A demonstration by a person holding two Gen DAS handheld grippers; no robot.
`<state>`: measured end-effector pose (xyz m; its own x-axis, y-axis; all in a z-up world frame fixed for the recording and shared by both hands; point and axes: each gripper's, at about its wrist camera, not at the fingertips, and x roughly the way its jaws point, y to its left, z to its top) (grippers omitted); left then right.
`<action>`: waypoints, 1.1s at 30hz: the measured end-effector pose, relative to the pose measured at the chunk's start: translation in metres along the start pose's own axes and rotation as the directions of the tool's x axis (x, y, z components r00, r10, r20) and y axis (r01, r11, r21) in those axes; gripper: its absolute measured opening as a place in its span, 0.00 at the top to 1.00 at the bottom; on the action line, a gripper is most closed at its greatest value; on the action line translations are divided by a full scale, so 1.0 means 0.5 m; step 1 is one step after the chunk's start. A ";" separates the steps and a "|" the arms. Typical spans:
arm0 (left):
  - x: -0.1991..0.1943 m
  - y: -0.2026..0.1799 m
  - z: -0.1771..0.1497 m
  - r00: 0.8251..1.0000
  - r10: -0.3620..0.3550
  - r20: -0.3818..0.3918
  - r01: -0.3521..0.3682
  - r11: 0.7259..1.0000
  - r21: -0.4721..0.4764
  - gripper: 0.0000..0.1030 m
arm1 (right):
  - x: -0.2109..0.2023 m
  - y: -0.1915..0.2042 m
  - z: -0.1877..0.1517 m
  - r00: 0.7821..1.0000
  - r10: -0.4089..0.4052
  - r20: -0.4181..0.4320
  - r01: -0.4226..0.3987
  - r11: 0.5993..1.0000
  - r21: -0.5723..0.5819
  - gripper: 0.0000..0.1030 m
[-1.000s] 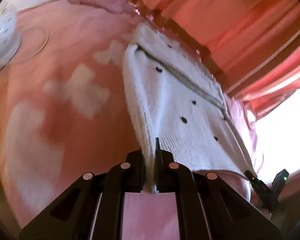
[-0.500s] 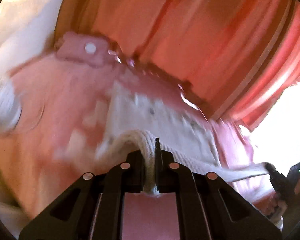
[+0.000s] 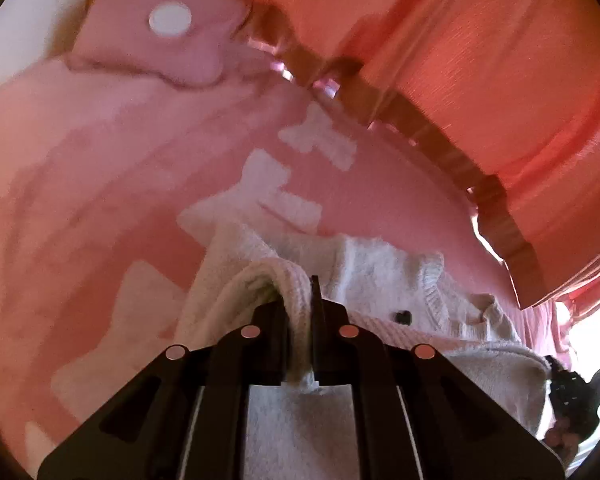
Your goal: Fold small clothes
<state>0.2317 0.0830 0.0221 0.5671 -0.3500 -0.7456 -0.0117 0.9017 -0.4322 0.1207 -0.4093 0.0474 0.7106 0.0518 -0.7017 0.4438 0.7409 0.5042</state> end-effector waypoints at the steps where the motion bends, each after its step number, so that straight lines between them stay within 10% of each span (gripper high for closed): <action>1: 0.008 -0.004 0.004 1.000 -0.001 0.004 0.001 1.000 0.009 0.92 | 0.011 -0.002 0.003 1.000 -0.007 -0.009 0.007 1.000 0.002 0.92; 6: 0.012 -0.013 0.005 1.000 -0.015 0.012 0.015 1.000 -0.006 0.85 | -0.005 -0.006 0.018 0.997 0.054 0.049 -0.058 0.995 0.075 0.83; 10: -0.031 -0.002 0.013 0.993 -0.090 0.079 0.095 0.993 -0.073 0.56 | -0.072 0.017 0.019 0.966 -0.066 0.248 0.073 0.997 -0.017 0.28; 12: -0.064 0.001 0.012 0.983 -0.044 0.180 0.057 0.996 -0.067 0.29 | -0.079 0.021 0.020 0.964 -0.088 0.250 0.105 0.993 -0.055 0.28; 17: -0.059 -0.009 0.010 0.990 -0.011 0.141 0.008 1.000 0.025 0.23 | -0.012 0.019 0.006 0.995 -0.082 0.049 0.085 0.994 -0.075 0.28; 23: 0.016 -0.061 -0.013 0.997 0.076 -0.006 -0.074 0.977 0.202 0.29 | 0.052 0.045 -0.026 0.978 -0.203 -0.047 0.190 0.961 -0.203 0.31; 25: 0.037 -0.069 -0.018 0.994 0.109 -0.031 -0.099 0.966 0.238 0.56 | 0.061 0.051 -0.033 0.973 -0.222 -0.055 0.203 0.949 -0.240 0.82; 26: 0.038 -0.068 -0.016 0.994 0.100 -0.031 -0.090 0.968 0.236 0.74 | 0.063 0.053 -0.033 0.975 -0.213 -0.058 0.193 0.951 -0.243 0.91; 27: 0.030 -0.065 -0.011 0.997 0.071 -0.016 -0.066 0.973 0.221 0.87 | 0.049 0.055 -0.032 0.983 -0.183 -0.025 0.172 0.957 -0.232 0.91; 31: -0.024 -0.061 0.012 0.995 -0.006 0.097 -0.010 0.986 0.169 0.88 | -0.054 0.080 -0.005 0.983 0.058 0.173 -0.023 0.980 -0.198 0.92; 33: -0.021 -0.061 0.016 0.989 0.035 0.142 -0.062 0.980 0.191 0.88 | -0.022 0.060 0.002 0.990 -0.030 0.141 0.055 0.983 -0.173 0.92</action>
<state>0.2324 0.0612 0.0472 0.6777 -0.2786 -0.6805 0.1107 0.9535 -0.2802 0.1268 -0.3883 0.0706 0.7668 -0.0659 -0.6385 0.3811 0.8472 0.3702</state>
